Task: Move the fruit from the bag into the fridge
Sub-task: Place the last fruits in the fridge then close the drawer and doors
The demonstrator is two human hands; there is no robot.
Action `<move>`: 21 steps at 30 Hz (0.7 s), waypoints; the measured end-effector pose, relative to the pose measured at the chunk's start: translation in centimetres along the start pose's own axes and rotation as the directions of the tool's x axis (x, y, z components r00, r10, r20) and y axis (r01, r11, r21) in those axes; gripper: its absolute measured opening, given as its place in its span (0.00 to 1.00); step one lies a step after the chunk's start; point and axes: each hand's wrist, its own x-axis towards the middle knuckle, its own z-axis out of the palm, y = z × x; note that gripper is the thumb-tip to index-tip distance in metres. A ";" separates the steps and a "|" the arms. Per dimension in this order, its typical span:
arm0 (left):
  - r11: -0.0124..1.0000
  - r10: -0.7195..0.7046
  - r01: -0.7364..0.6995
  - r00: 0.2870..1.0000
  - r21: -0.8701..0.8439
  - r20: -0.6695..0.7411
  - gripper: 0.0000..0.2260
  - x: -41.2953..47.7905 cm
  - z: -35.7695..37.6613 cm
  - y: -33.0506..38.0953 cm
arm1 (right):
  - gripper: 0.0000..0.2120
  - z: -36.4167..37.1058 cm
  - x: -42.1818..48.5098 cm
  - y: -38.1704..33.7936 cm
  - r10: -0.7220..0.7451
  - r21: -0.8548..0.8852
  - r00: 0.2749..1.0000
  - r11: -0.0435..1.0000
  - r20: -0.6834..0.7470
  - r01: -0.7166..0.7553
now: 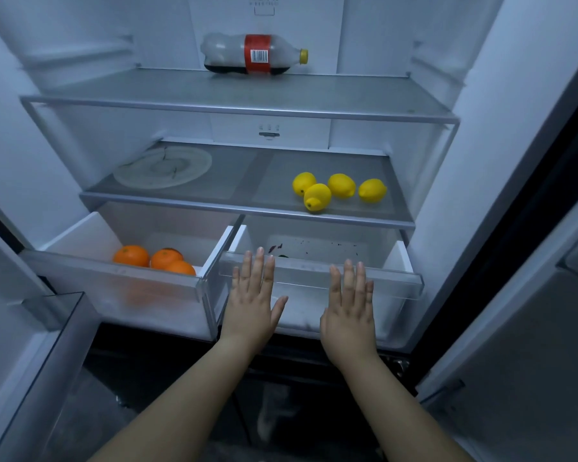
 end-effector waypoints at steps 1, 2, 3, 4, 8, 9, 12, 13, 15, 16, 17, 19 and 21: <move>1.000 -0.002 0.002 1.000 0.009 0.003 0.33 0.4 0.1 -0.1 | 0.39 0.2 0.4 0.0 0.003 0.002 1.000 1.000 -0.003 -0.003; 1.000 -0.004 0.004 1.000 0.016 0.005 0.33 0.9 0.2 -0.1 | 0.38 0.4 0.8 0.2 0.006 0.004 1.000 1.000 -0.005 -0.006; 1.000 -0.007 0.007 1.000 0.019 0.007 0.33 1.3 0.4 -0.2 | 0.38 0.6 1.2 0.3 0.005 0.006 1.000 1.000 -0.007 -0.005; 1.000 -0.009 0.009 1.000 0.017 0.007 0.34 1.6 0.5 -0.2 | 0.38 0.9 1.6 0.4 0.003 0.005 1.000 1.000 -0.009 -0.002; 1.000 -0.010 0.010 1.000 0.003 0.000 0.34 2.9 1.2 -0.5 | 0.36 1.7 2.7 0.5 0.011 0.002 1.000 1.000 -0.010 -0.010; 1.000 -0.010 0.010 1.000 0.003 -0.002 0.34 3.3 1.3 -0.5 | 0.36 1.8 3.1 0.6 0.012 -0.002 1.000 1.000 -0.004 -0.012; 1.000 -0.010 0.010 1.000 -0.006 0.000 0.34 4.8 1.7 -0.6 | 0.36 2.3 4.6 1.1 0.003 -0.029 1.000 1.000 0.007 -0.003; 1.000 -0.013 0.013 1.000 -0.010 0.001 0.34 5.2 1.9 -0.6 | 0.36 2.5 5.0 1.3 0.001 -0.037 1.000 0.999 0.004 -0.001; 1.000 -0.016 0.016 1.000 -0.022 -0.002 0.34 5.9 2.3 -0.6 | 0.38 2.8 5.7 1.4 0.008 -0.049 1.000 0.999 -0.001 -0.008; 0.999 -0.017 0.017 1.000 -0.027 -0.003 0.34 6.3 2.5 -0.6 | 0.39 2.9 6.1 1.5 0.013 -0.054 1.000 0.998 -0.003 -0.013; 0.999 -0.018 0.018 1.000 -0.028 -0.004 0.33 6.6 2.7 -0.6 | 0.38 3.1 6.5 1.5 0.015 -0.054 1.000 0.998 -0.004 -0.015; 0.999 -0.022 0.022 1.000 -0.024 -0.005 0.33 7.4 3.0 -0.8 | 0.37 3.3 7.2 1.6 0.013 -0.051 1.000 0.999 0.006 -0.013; 0.999 -0.030 0.030 1.000 -0.026 -0.003 0.32 8.3 3.3 -0.9 | 0.39 3.7 8.0 1.7 0.022 -0.043 1.000 0.999 0.019 -0.021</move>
